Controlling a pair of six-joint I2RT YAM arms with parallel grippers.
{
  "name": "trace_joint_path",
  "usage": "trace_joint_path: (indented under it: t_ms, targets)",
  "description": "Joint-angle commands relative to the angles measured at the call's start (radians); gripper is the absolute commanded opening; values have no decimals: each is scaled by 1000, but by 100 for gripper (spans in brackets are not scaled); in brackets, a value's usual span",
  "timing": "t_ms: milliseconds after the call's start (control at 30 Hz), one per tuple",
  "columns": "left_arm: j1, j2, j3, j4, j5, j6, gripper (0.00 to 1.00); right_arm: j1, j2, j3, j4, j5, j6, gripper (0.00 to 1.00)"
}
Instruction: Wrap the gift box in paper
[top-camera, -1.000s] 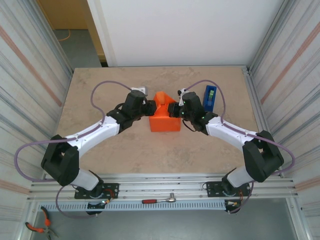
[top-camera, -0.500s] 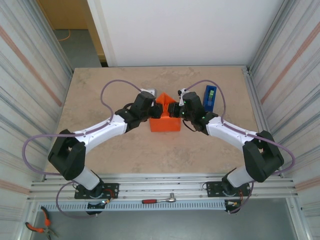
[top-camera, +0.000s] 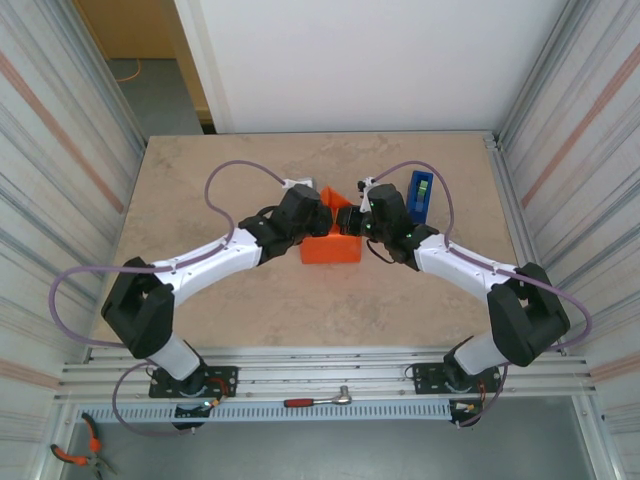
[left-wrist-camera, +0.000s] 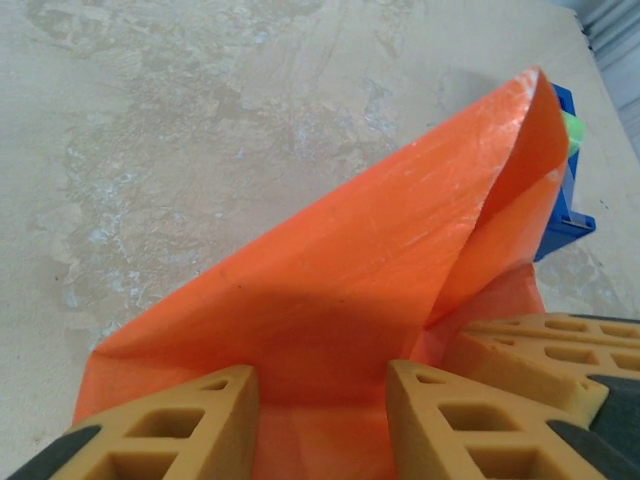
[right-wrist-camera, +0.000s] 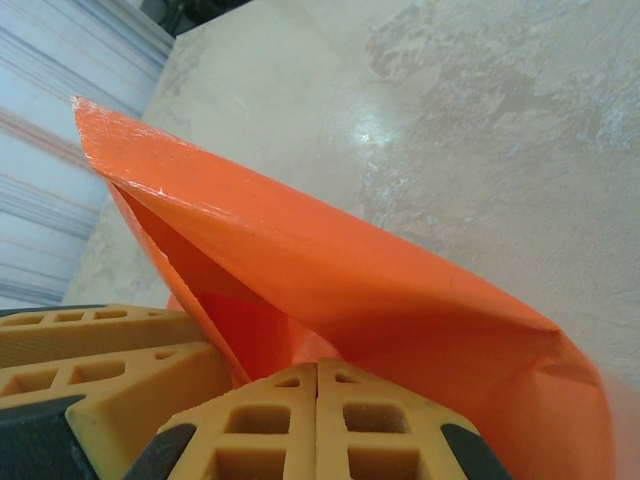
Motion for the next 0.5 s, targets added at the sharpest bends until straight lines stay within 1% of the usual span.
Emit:
trace_joint_path:
  t_ms: [0,100,267,467]
  targets:
    - [-33,36,8,-77,-44,-54,40,11,43,-75,-228,-101,49,0]
    - [-40,42,-11,-55,-55,-52,40,6,33,-75,-220,-125,58,0]
    - [-45,45,-50,9,-77,-13,40,-31,17,-76,-191,-200,104,0]
    - [-48,70,-58,29,-93,34,40,-71,14,-65,-157,-288,164,0]
